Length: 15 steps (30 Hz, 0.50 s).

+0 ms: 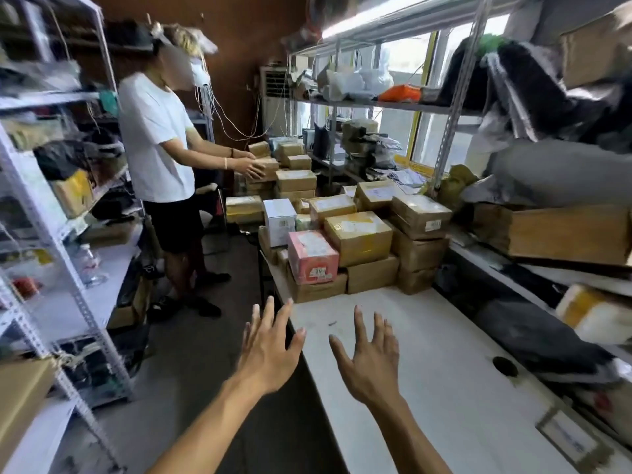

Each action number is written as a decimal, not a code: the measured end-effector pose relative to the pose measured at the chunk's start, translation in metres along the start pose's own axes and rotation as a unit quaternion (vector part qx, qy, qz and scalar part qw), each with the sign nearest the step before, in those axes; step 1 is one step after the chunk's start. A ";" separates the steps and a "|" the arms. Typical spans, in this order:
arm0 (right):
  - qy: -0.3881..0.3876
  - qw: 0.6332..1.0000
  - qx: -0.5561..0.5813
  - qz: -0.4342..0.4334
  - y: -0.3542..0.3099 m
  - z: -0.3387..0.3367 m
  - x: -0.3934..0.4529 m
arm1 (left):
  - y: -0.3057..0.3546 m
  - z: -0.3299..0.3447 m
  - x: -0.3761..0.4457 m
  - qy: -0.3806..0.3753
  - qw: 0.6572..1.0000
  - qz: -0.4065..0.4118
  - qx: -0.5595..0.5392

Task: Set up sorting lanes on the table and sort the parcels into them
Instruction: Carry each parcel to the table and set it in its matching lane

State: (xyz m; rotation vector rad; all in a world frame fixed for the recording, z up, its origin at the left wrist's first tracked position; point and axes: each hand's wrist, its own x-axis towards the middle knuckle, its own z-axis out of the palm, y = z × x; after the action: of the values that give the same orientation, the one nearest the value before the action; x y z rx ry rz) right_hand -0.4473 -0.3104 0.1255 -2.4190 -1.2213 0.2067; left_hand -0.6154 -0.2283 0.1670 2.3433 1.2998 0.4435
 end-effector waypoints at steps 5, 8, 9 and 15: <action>-0.011 1.000 -0.004 0.003 -0.034 0.016 0.082 | -0.030 -0.002 0.081 0.002 1.000 -0.007 -0.018; -0.011 1.000 -0.006 0.005 -0.055 0.035 0.130 | -0.054 -0.003 0.133 0.004 0.999 -0.007 -0.031; -0.010 1.000 -0.004 0.002 -0.064 0.043 0.150 | -0.064 -0.004 0.155 0.004 0.999 -0.005 -0.037; -0.026 1.000 0.008 0.003 -0.129 0.080 0.260 | -0.125 -0.020 0.278 0.002 0.996 -0.017 -0.085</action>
State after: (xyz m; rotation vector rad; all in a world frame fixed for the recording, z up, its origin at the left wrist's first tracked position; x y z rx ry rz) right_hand -0.4102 -0.0117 0.1233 -2.4175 -1.2284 0.2817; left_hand -0.5732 0.0730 0.1410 2.1776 1.2499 0.5275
